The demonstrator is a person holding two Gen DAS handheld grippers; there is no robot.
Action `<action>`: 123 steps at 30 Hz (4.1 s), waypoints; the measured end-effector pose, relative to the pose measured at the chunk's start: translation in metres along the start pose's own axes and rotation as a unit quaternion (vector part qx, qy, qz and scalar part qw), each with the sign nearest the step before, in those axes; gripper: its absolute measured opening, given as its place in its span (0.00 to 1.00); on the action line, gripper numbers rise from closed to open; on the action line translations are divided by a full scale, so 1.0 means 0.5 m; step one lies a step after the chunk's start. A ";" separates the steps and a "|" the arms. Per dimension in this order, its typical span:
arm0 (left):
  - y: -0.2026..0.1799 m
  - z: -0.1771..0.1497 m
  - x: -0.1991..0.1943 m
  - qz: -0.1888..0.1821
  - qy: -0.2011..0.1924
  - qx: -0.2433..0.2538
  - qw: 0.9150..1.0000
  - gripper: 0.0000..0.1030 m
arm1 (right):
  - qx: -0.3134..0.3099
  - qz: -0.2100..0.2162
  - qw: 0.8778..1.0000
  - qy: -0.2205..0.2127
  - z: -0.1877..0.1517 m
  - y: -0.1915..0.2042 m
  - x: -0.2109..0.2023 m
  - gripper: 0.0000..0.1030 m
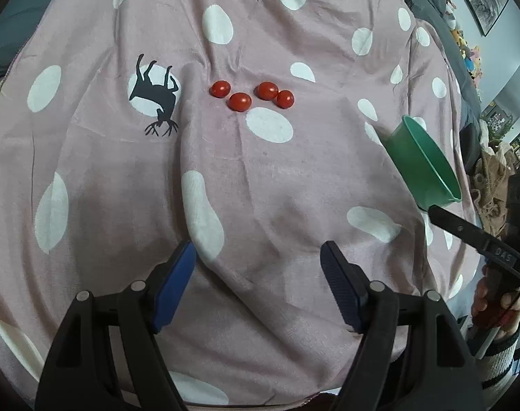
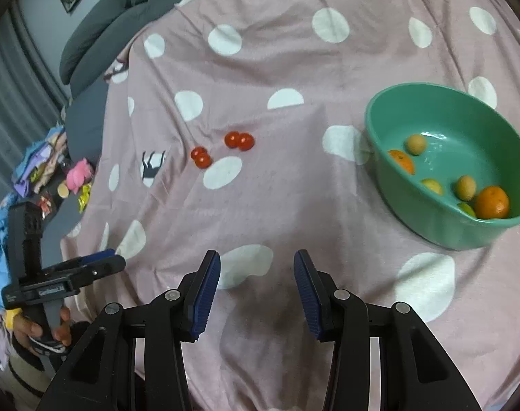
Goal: Organize fruits
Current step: 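Move both open tools back toward the cherry tomatoes, then grasp a cherry tomato with the left tool while the right tool grasps another, then carry both cherry tomatoes into the green bowl and open both tools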
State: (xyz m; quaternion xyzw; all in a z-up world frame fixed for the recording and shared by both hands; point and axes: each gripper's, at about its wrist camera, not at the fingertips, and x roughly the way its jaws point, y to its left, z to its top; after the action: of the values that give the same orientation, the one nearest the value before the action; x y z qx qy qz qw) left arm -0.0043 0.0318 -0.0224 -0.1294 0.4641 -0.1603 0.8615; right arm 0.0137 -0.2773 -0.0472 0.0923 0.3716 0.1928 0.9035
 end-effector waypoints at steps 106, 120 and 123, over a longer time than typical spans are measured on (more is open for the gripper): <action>-0.146 0.061 -0.036 0.003 -0.025 0.076 0.997 0.25 | -0.011 0.026 0.999 -0.041 0.044 0.023 -0.043 0.30; -0.247 0.094 -0.010 -0.007 -0.026 0.139 0.990 0.25 | 0.019 0.011 0.997 -0.072 0.041 -0.042 -0.089 0.30; -0.275 0.105 0.004 -0.011 -0.024 0.157 0.987 0.25 | 0.029 0.007 0.996 -0.081 0.041 -0.060 -0.099 0.30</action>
State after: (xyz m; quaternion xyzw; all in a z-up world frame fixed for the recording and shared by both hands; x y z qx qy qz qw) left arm 0.0192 -0.0910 0.0554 -0.0021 0.4106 -0.2377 0.8803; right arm 0.0045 -0.3256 -0.0109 0.1360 0.3022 0.1801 0.9262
